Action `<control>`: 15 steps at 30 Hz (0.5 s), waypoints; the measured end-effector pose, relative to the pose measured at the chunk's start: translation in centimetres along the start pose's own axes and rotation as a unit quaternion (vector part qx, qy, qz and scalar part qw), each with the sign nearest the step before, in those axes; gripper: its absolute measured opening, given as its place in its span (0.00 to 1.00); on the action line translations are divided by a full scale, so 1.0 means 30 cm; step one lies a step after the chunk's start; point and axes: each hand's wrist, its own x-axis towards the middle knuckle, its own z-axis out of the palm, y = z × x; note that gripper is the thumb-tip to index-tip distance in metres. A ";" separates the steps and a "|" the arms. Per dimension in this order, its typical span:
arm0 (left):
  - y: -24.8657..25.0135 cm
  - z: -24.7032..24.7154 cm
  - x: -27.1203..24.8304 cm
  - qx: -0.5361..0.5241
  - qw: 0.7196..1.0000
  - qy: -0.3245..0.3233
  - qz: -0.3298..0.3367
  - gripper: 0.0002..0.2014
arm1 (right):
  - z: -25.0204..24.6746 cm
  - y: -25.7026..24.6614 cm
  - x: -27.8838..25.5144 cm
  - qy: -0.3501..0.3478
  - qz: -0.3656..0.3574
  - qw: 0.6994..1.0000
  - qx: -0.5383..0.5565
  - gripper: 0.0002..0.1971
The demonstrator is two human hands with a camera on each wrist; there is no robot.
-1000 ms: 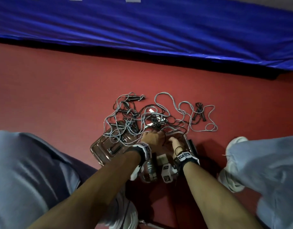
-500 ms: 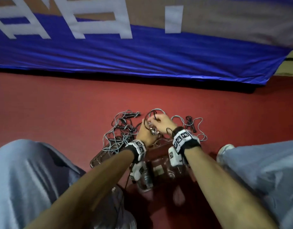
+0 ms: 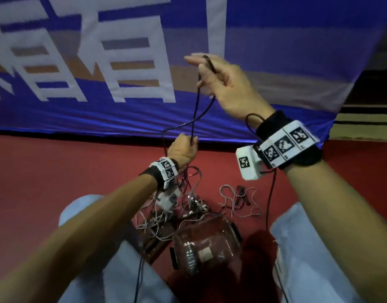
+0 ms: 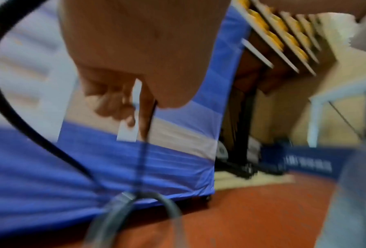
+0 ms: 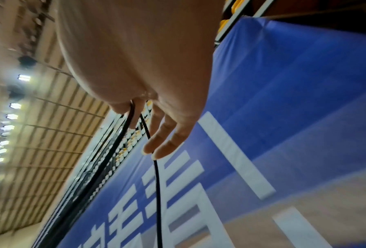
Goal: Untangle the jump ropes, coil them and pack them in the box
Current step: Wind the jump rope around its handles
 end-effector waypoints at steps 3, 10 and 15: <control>-0.011 -0.057 -0.040 0.276 0.954 -0.102 0.058 0.23 | -0.008 0.144 -0.118 0.083 0.079 0.993 0.042 0.19; -0.008 -0.029 -0.080 0.228 0.852 -0.457 -0.113 0.28 | -0.084 0.335 -0.230 0.083 0.208 0.974 0.012 0.18; 0.026 -0.092 -0.006 0.156 0.958 -0.240 -0.002 0.18 | -0.086 0.364 -0.229 0.012 0.358 0.930 0.077 0.32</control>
